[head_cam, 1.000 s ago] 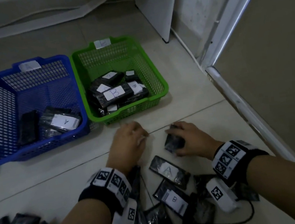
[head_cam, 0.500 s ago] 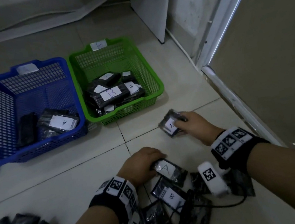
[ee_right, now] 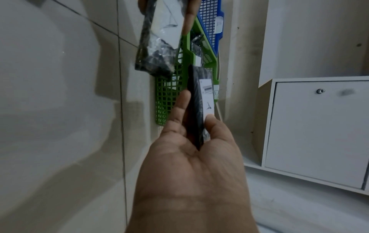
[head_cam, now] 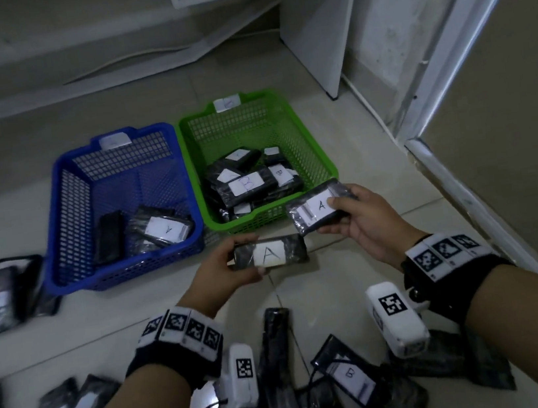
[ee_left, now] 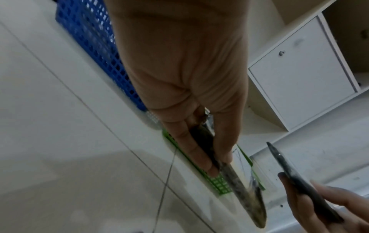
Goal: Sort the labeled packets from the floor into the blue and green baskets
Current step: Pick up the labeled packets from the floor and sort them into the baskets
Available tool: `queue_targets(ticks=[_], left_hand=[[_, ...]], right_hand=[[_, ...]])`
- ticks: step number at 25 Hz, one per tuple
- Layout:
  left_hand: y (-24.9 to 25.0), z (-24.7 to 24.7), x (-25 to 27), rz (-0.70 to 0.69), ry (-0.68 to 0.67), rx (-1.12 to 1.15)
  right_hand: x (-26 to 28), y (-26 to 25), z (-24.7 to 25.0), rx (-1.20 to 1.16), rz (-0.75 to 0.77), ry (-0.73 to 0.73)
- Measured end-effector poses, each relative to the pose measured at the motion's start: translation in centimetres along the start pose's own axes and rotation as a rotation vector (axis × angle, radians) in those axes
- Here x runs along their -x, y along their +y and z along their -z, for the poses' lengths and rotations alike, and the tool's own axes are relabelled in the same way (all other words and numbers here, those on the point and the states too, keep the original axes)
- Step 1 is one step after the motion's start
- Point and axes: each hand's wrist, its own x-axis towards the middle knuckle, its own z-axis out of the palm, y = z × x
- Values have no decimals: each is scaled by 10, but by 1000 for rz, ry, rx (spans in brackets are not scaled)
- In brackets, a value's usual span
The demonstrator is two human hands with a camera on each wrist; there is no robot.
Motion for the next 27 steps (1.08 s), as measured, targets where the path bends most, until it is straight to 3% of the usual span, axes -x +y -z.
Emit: queue_targets(ticks=[6,20,23,27], left_hand=[[10,18,14,8,128,201],[18,40,12,-82,293,327],[16,66,13,-108,497,311],[3,113,18,-57,855,-8]], right_hand=[[-9,12,-28,-11,-15,9],[-25,18,-63,18,-22,-23],[-31,24,-93,4,-47,-72],[-45,36,-145,128,-106,-119]])
